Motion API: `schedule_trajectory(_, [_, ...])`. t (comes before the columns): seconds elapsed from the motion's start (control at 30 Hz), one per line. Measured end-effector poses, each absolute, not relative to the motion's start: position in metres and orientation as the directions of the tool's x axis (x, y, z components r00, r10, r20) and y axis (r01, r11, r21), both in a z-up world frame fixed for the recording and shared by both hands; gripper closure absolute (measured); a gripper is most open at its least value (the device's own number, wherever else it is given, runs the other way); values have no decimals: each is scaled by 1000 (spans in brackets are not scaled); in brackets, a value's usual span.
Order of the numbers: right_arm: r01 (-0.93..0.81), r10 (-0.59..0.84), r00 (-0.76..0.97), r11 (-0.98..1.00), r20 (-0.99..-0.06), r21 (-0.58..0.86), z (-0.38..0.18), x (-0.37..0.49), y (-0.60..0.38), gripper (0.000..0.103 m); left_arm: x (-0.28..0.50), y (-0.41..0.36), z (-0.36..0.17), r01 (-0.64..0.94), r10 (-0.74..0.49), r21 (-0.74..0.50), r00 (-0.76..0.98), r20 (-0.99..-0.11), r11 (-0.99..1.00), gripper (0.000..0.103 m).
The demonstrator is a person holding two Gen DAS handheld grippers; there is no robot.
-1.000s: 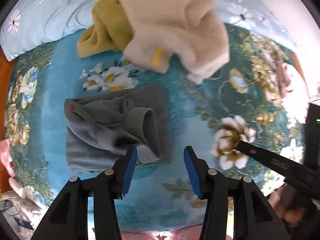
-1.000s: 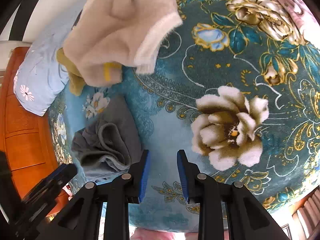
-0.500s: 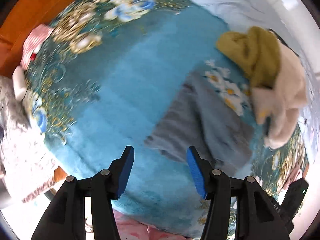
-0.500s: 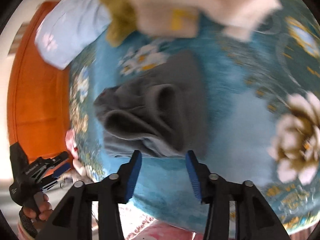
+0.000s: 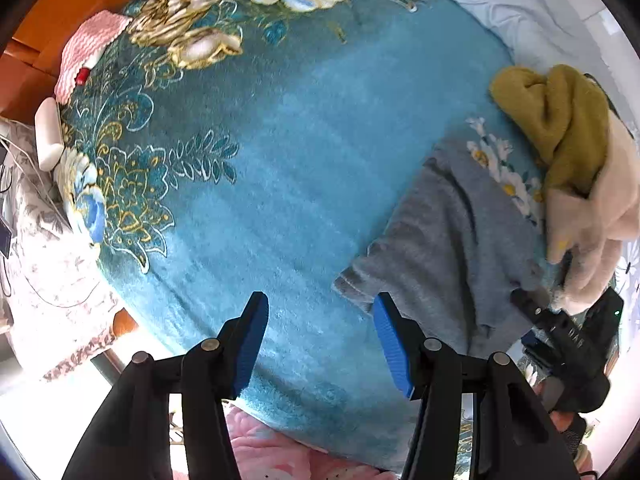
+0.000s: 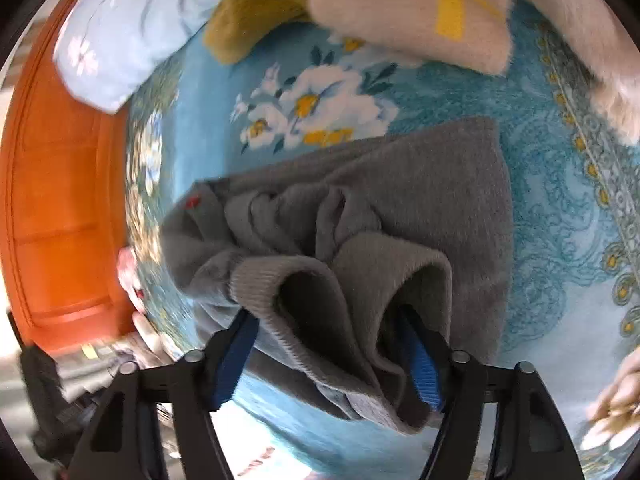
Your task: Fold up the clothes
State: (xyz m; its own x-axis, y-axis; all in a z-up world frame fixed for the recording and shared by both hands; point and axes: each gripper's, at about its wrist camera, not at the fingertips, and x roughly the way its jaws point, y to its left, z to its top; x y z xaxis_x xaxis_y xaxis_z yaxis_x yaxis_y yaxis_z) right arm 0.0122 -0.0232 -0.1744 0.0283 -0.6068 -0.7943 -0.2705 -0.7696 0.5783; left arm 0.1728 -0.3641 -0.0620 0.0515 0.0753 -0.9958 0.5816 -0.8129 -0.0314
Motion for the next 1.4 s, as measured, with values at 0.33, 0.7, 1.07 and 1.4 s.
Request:
schedule_trajectory(0.33, [-303,-724,-117,-626,-680,719,-138,17,15,89,143,-338,-71,522,104,-58,59,-993,-851,47])
schedule_trajectory(0.7, [-488,-648,-42,-651,-760,582,-191,17,60,77,128,-292,-91,166,109,-84,146,-983,-982,47])
schedule_trajectory(1.07, [-182,-630,-118,-746,-767,641,-122,-7,43,72,113,-226,-108,-55,247,-257,147,-958,-965,47])
schedule_trajectory(1.4, [-300,-571,-48,-774,-819,557,-195,-11,42,75,97,-242,-167,-4,214,-221,233,-949,-975,50])
